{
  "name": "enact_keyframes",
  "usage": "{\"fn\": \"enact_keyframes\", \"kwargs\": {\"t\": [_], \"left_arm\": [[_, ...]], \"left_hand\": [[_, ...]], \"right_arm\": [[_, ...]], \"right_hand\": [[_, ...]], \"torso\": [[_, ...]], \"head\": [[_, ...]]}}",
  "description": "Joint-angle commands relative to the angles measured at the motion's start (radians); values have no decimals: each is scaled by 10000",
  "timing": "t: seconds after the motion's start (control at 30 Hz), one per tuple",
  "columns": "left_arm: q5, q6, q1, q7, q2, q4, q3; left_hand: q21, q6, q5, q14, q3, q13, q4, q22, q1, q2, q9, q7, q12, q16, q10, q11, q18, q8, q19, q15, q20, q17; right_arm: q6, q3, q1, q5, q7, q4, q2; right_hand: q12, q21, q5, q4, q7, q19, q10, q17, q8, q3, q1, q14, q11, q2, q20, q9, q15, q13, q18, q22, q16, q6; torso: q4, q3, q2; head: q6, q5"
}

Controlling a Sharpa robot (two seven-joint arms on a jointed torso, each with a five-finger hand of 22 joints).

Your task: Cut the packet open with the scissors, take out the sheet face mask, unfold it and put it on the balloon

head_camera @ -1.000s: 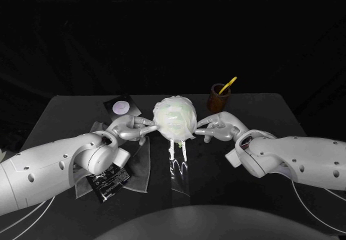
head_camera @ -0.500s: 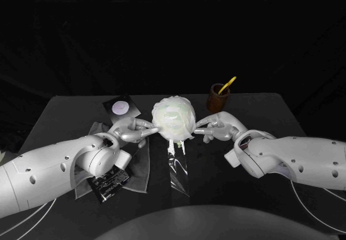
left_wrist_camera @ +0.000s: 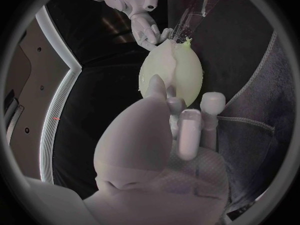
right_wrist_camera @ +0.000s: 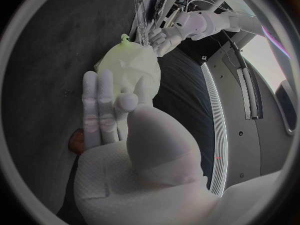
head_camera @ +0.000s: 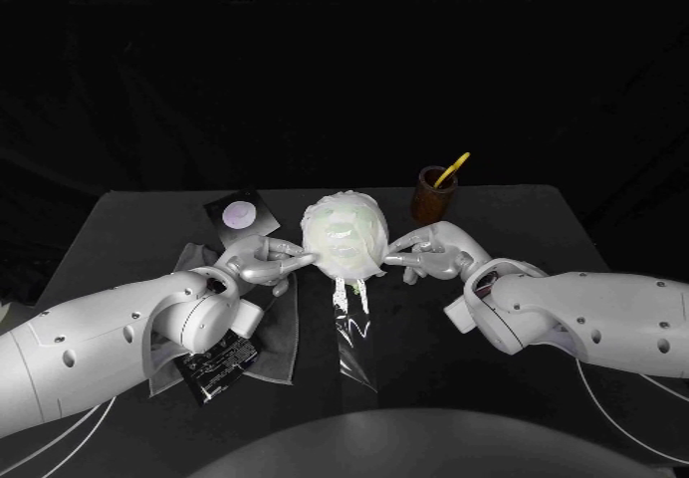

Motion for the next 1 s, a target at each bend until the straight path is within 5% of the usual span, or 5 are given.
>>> {"fn": "enact_keyframes", "kwargs": {"t": [0.03, 0.2, 0.23, 0.27, 1.0], "left_arm": [[167, -263, -16, -104, 48, 6, 9], [137, -359, -21, -308, 54, -12, 9], [128, -361, -21, -323, 54, -12, 9], [103, -360, -22, -362, 54, -11, 9], [-8, -349, -25, -360, 127, 42, 10]], "left_hand": [[85, 100, 18, 269, -23, 882, 22, 56, 154, 52, -14, 7, 502, 47, 661, -476, -131, 47, 90, -83, -22, 211], [100, 60, 14, 224, -380, 938, 186, 61, -254, -174, -45, 39, 520, 13, 723, -451, -136, 7, 123, -80, -76, 8], [100, 58, 14, 223, -393, 937, 186, 62, -269, -180, -46, 40, 519, 12, 723, -450, -136, 6, 125, -78, -78, 4], [103, 51, 15, 223, -448, 947, 179, 69, -320, -197, -49, 42, 522, 8, 730, -448, -139, 3, 133, -74, -84, -1], [432, 826, 35, 624, 387, 1854, -226, 795, 955, 504, -3, -317, 879, 91, 1418, -804, -274, 254, 782, -409, -300, 1113]], "right_arm": [[-127, 5, -8, -208, -16, -34, 47], [-128, 6, -8, -327, -144, -88, 104], [-128, 6, -8, -338, -152, -91, 108], [-126, 6, -8, -364, -169, -98, 118], [-265, 9, -8, -650, -380, -248, 322]], "right_hand": [[1141, 145, -13, -121, -52, -63, 407, 245, 77, -233, 39, 384, -307, 167, -59, 32, -132, 1229, 127, 117, 387, 152], [1360, 318, -12, -202, -116, -138, 459, 1247, 109, -258, -52, 869, -332, 203, -120, 38, -218, 1513, 110, 287, 1436, 171], [1384, 379, 4, -211, -320, -172, 452, 5530, 115, -273, -130, 3382, -342, 207, -188, 40, -447, 1563, 51, 351, 6198, 163], [1453, 478, 6, -308, -105, -231, 476, 6011, 131, -231, -160, 2737, -381, 194, -291, 46, -521, 1681, 130, 457, 6684, 157], [2223, 813, -12, -652, -224, -376, 892, 7267, 293, -229, -281, 2488, -468, 342, -266, 91, -370, 2630, 116, 818, 8169, 317]], "torso": [[-1, 1, -1], [-8, 4, -2], [-9, 2, -2], [-5, 1, 0], [2, -4, 3]], "head": [[1, 23], [1, 20], [1, 19], [1, 10], [1, 1]]}}
